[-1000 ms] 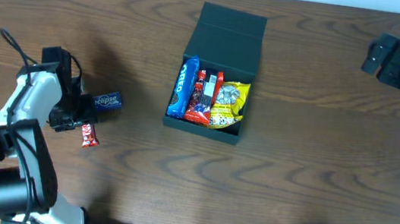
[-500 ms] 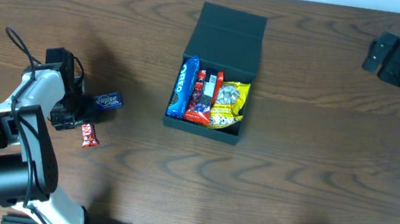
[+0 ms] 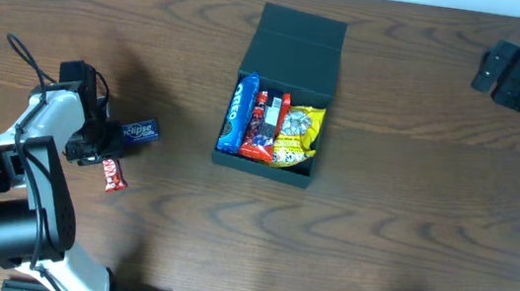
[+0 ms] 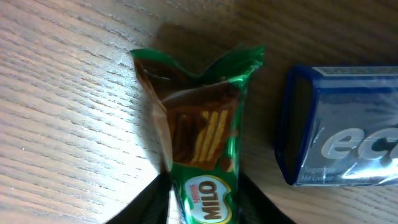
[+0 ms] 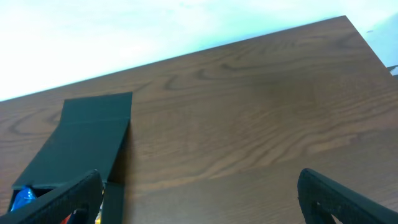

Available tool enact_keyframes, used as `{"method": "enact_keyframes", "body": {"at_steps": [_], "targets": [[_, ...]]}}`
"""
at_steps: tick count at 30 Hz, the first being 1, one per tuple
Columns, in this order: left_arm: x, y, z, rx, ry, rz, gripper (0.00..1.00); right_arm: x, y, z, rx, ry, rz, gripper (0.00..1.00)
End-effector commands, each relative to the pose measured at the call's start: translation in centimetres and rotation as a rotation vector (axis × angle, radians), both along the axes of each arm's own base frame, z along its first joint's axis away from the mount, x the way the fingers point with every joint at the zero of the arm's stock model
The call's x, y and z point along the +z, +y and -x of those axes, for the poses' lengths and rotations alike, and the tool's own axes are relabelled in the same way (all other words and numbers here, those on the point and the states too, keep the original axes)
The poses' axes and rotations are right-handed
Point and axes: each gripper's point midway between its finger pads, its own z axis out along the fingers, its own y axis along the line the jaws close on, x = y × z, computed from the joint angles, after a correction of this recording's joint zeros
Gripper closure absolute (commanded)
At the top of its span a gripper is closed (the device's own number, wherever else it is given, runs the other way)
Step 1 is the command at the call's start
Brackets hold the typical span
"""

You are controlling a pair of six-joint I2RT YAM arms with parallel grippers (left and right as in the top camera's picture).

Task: Pack container
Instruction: 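Carry the green KitKat bar with the left gripper into the box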

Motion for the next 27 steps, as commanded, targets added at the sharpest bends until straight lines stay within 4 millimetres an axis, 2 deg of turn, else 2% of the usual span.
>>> {"method": "enact_keyframes", "body": {"at_steps": [1,6,10,13,15,16,17,18,21,24,27], "targets": [[-0.7,0.0,0.4,0.022,0.026,0.002,0.71,-0.1,-0.2,-0.2,-0.004,0.001,-0.003,0.01],[-0.2,0.1,0.0,0.072,0.024,0.001,0.79,-0.1,-0.2,-0.2,-0.004,-0.002,-0.003,0.01],[1.8,0.4,-1.5,0.086,-0.002,-0.004,0.87,0.2,-0.3,-0.5,-0.005,-0.017,0.001,0.01],[4.6,1.1,-3.1,0.086,-0.031,-0.027,0.94,0.5,-0.3,-0.7,-0.005,-0.030,0.003,0.01],[7.1,1.6,-4.6,0.086,-0.073,-0.043,0.94,0.7,-0.4,-0.8,-0.005,-0.038,0.004,0.01],[8.5,1.7,-5.4,0.085,-0.105,-0.049,0.94,0.7,-0.4,-0.8,-0.004,-0.043,0.005,0.01],[10.8,1.7,-6.9,0.075,-0.165,-0.060,0.94,0.8,-0.4,-0.9,-0.005,-0.046,0.005,0.01],[11.9,1.5,-7.6,0.062,-0.196,-0.065,0.94,0.8,-0.4,-0.9,-0.004,-0.046,0.005,0.01],[15.6,-0.7,-10.4,-0.039,-0.318,-0.082,0.94,1.0,-0.4,-1.0,-0.004,-0.053,0.006,0.01],[18.2,-5.7,-12.9,-0.192,-0.416,-0.079,0.94,1.1,-0.4,-1.1,-0.005,-0.060,0.007,0.01],[19.2,-12.4,-14.3,-0.334,-0.506,-0.029,0.94,1.1,-0.4,-1.1,-0.005,-0.059,0.007,0.01]]}}
